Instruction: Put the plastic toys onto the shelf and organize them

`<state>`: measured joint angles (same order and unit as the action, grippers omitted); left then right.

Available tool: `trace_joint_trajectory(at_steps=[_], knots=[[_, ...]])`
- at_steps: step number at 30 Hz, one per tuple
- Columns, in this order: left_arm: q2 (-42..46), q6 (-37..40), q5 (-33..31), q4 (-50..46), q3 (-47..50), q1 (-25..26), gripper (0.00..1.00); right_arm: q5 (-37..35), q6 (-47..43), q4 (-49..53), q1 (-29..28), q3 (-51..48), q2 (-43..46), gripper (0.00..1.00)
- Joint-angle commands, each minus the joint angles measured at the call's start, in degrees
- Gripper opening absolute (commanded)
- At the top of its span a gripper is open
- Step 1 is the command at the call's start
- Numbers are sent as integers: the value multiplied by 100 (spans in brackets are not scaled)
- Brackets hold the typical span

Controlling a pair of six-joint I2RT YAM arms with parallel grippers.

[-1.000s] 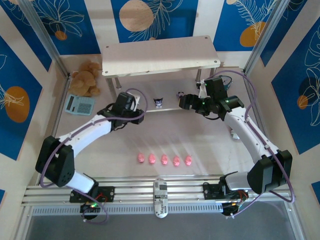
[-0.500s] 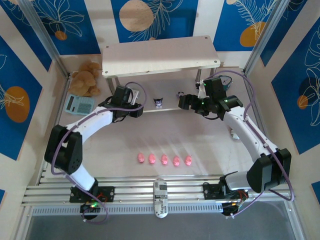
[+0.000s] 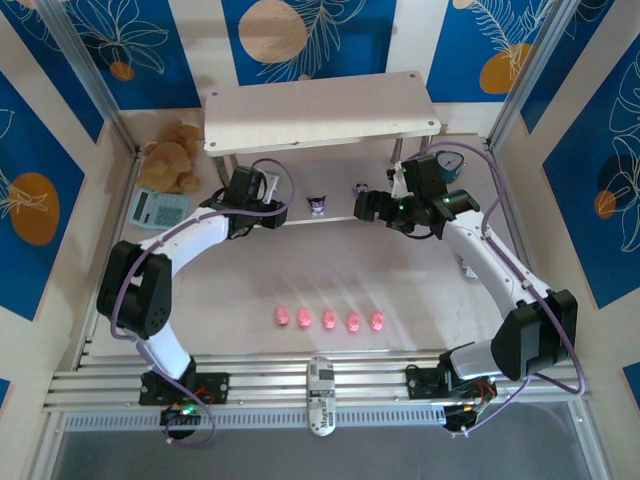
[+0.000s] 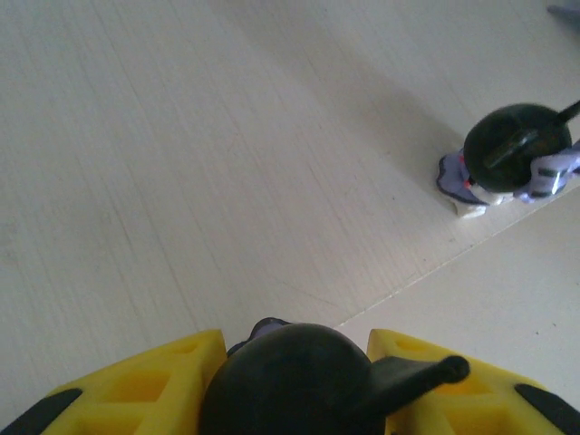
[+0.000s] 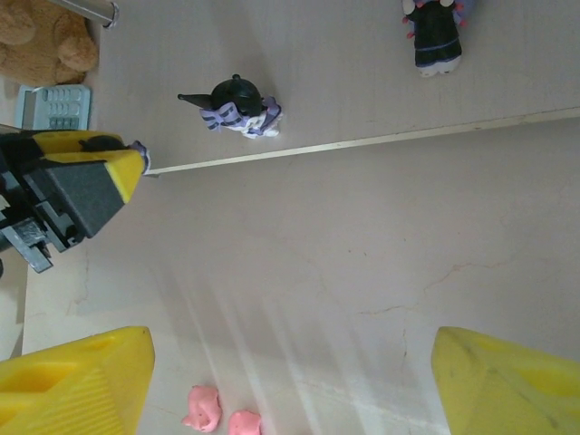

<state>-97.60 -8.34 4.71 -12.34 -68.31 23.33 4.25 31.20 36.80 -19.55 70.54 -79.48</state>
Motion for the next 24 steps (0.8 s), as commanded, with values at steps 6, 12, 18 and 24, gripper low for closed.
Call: trace_joint_trajectory(at_steps=[6, 12, 18, 24], knots=[[-314, 192, 105, 181, -273, -162, 21, -56, 9, -15, -88, 175, -129, 81], [-478, 183, 110, 201, -375, -189, 21, -82, 4, 1, -88, 187, -163, 81], [-575, 184, 67, 179, -455, -197, 21, -99, -8, 3, -85, 184, -181, 81], [-633, 184, -3, 188, -464, -216, 22, -82, -2, -6, -93, 179, -235, 81]])
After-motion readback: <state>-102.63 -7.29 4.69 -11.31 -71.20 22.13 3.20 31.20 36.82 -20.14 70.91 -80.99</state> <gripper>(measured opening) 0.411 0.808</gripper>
